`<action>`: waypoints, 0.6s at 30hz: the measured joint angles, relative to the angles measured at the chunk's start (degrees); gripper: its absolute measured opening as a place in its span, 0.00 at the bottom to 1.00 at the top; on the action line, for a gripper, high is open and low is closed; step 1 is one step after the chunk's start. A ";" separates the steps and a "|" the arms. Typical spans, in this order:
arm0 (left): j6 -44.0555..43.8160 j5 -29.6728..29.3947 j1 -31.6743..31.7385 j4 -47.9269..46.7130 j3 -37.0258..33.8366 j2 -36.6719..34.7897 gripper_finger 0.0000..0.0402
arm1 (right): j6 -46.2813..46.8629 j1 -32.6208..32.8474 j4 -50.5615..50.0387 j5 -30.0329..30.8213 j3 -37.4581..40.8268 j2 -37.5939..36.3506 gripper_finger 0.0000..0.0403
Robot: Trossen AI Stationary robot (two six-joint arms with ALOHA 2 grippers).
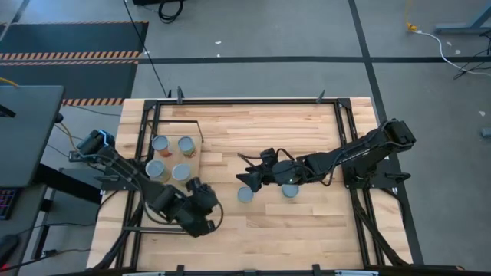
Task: Pick and place cans onto a shelf
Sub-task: Put the canned mushroom on the shelf
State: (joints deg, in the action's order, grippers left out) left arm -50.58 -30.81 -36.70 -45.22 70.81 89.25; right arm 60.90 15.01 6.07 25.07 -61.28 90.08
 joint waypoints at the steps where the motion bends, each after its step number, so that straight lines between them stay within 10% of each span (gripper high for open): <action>1: -0.33 0.95 0.13 0.48 0.00 0.00 0.02 | -3.90 -0.67 0.83 -1.42 0.00 -0.52 0.86; 8: 3.25 6.75 5.50 2.61 0.02 0.00 0.15 | -15.61 -2.53 -5.99 -6.40 -0.02 -10.23 0.86; 18: 23.52 8.66 13.67 13.46 0.09 7.57 0.70 | -26.97 -5.92 -22.66 -6.67 -0.04 -28.34 0.86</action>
State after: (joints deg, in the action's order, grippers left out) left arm -27.06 -22.16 -23.03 -31.76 70.90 96.82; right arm 33.93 9.09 -16.59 18.40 -61.32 61.74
